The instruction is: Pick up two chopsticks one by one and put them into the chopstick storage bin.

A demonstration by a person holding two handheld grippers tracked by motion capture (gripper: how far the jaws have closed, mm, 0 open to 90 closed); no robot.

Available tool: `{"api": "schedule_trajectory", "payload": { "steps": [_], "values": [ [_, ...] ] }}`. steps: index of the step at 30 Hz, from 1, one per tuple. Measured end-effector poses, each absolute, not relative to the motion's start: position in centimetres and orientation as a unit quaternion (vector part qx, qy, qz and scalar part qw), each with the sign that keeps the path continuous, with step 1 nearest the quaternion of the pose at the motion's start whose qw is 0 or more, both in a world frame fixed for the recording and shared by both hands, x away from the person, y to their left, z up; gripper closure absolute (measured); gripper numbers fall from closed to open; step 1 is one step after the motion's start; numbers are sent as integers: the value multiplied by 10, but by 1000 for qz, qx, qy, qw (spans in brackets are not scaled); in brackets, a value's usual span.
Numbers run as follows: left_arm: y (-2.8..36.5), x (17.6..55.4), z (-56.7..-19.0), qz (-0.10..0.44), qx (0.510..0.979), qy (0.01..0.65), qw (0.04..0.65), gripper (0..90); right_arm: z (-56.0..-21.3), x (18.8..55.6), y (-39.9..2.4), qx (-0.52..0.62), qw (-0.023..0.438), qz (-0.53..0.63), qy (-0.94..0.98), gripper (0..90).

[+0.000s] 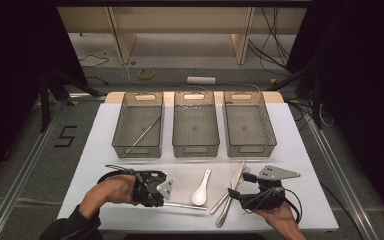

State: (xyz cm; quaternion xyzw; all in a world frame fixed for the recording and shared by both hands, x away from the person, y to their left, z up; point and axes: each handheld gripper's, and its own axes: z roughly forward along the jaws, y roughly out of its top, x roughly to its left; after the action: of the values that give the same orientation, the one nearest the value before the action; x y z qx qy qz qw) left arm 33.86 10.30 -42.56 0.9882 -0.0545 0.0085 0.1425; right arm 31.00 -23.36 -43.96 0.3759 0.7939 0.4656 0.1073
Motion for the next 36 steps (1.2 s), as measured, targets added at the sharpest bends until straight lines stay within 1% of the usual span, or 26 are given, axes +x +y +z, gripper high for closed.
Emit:
{"api": "schedule_trajectory", "payload": {
  "steps": [6,10,16,20,25,36],
  "values": [
    [97,334,-413,26,984,-55,170,858,-440,310,-234,376,108,466,794,218],
    [98,340,-405,53,981,-16,188,858,-439,310,-234,376,109,467,793,217],
    [108,353,-393,73,970,58,223,857,-439,310,-236,378,113,469,790,217],
    [113,362,-389,93,956,123,249,857,-438,311,-236,380,115,470,789,217],
    [124,375,-384,106,937,186,276,857,-438,311,-236,381,115,470,788,218],
    [141,395,-378,119,914,255,292,857,-439,311,-236,381,115,470,788,218]
  ]
}}
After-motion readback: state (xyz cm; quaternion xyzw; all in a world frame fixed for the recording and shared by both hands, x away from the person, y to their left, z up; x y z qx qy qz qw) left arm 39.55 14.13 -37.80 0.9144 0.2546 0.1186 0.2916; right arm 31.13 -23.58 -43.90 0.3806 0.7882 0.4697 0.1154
